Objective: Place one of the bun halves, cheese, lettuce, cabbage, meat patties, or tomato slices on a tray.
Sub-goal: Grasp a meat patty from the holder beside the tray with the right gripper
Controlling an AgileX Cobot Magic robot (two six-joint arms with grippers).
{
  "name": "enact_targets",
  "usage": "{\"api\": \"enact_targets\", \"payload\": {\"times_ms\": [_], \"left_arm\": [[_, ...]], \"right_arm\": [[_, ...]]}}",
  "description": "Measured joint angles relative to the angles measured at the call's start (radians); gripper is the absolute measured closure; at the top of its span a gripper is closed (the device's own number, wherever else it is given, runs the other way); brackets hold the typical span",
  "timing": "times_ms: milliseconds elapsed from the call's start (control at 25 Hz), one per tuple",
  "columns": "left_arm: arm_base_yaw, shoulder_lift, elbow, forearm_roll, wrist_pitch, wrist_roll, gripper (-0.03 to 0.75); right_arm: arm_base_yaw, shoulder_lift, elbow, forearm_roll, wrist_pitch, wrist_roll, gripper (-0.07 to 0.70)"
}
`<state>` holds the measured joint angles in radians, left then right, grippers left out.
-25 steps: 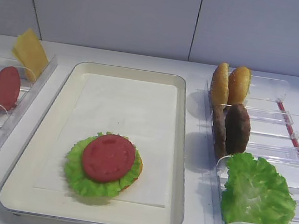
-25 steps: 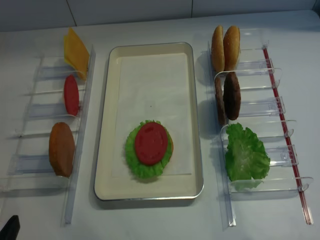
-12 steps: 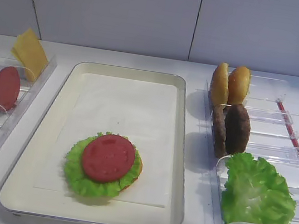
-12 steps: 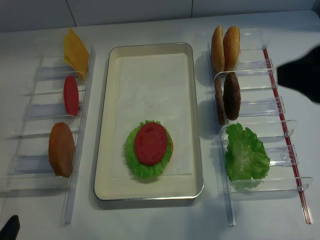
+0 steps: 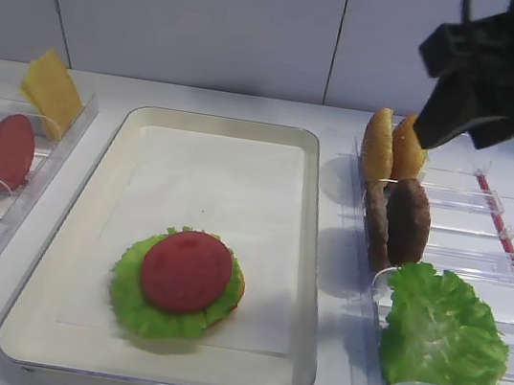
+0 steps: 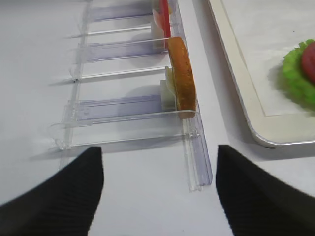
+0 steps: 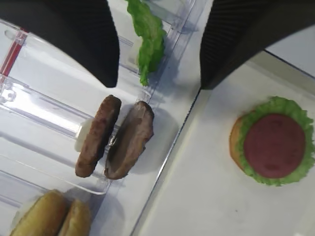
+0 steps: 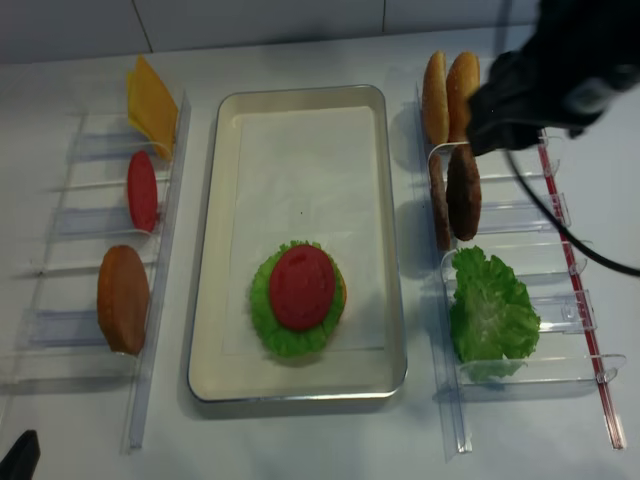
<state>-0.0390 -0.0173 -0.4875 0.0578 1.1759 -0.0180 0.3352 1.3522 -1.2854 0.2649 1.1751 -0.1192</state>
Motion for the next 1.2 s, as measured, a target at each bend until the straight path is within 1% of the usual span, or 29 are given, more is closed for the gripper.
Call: {"api": "enact_targets", "payload": {"times_ms": [160, 360, 520, 720, 960, 1200], "left_arm": [[0.000, 0.000, 0.000, 0.000, 0.000, 0.000, 0.243], [0.000, 0.000, 0.000, 0.000, 0.000, 0.000, 0.243], [0.000, 0.000, 0.000, 0.000, 0.000, 0.000, 0.243], [0.000, 0.000, 0.000, 0.000, 0.000, 0.000, 0.243], [0.000, 0.000, 0.000, 0.002, 0.000, 0.000, 0.243], [0.000, 0.000, 0.000, 0.003, 0.000, 0.000, 0.243]], "right_arm": [[0.079, 0.121, -0.048, -0.081, -0.006, 0.119, 0.233], [0.094, 0.256, -0.091, -0.100, -0.009, 0.204, 0.233], [0.094, 0.325, -0.110, -0.104, -0.011, 0.218, 0.233], [0.095, 0.366, -0.117, -0.115, -0.020, 0.223, 0.233], [0.097, 0.408, -0.122, -0.137, -0.052, 0.245, 0.233], [0.097, 0.438, -0.127, -0.144, -0.061, 0.244, 0.234]]}}
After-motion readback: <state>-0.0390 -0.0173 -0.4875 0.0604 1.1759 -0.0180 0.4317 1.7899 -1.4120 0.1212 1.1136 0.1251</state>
